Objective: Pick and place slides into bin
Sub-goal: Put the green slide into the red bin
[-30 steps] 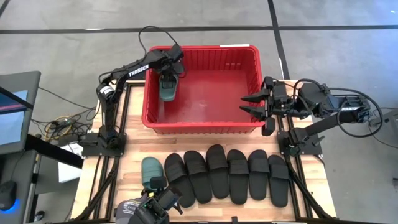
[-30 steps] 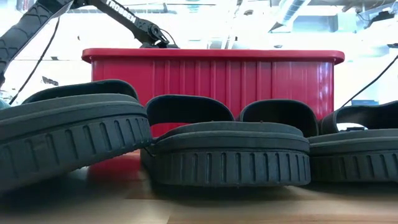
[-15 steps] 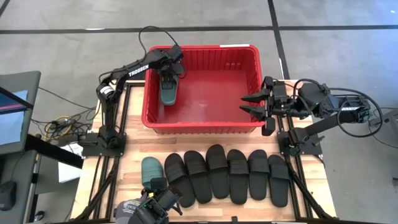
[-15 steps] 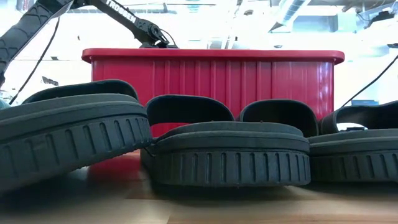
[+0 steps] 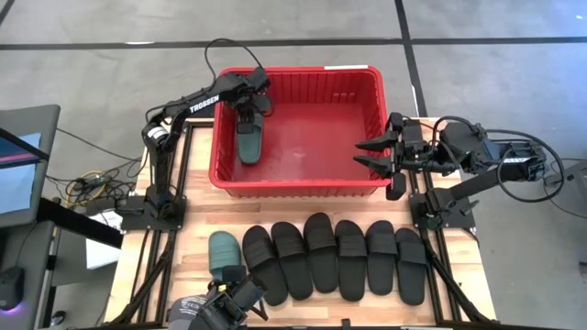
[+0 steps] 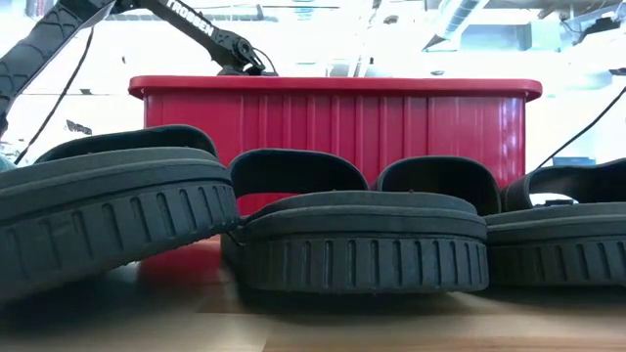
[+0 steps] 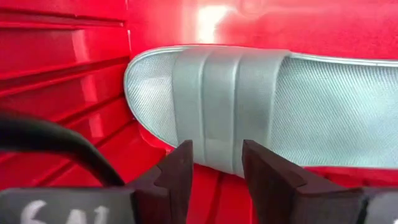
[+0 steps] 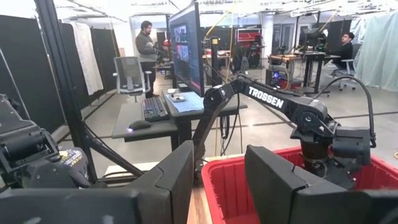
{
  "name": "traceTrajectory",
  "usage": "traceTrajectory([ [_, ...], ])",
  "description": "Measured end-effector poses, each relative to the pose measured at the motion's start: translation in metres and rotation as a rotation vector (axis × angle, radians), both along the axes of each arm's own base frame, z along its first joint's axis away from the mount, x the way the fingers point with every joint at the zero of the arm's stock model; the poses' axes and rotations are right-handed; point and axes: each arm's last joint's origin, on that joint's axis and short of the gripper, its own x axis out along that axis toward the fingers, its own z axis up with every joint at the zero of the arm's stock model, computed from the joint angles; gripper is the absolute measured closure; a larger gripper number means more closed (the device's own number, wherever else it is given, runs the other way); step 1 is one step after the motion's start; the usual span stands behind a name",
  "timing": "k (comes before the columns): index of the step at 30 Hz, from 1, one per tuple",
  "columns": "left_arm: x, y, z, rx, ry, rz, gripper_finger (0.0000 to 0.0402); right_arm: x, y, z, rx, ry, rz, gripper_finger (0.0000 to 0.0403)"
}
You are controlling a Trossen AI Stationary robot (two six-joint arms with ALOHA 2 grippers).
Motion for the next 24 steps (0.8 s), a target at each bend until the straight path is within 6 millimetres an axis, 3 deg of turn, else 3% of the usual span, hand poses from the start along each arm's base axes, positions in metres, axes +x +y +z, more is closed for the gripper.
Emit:
traceTrajectory([
  [13, 0.002, -0.005, 0.003, -0.018, 0.000, 0.006, 0.0273, 0.000, 0.000, -0.004, -0.005, 0.037, 0.000, 0.0271],
  [18, 0.011, -0.012, 0.025, -0.014, -0.041, -0.020, 0.0273, 0.000, 0.000, -0.004, -0.004, 0.037, 0.000, 0.0271],
  [24, 0.022, -0.026, 0.070, -0.006, -0.143, -0.030, 0.0273, 0.000, 0.000, -0.005, -0.007, 0.048, 0.004, 0.0271],
])
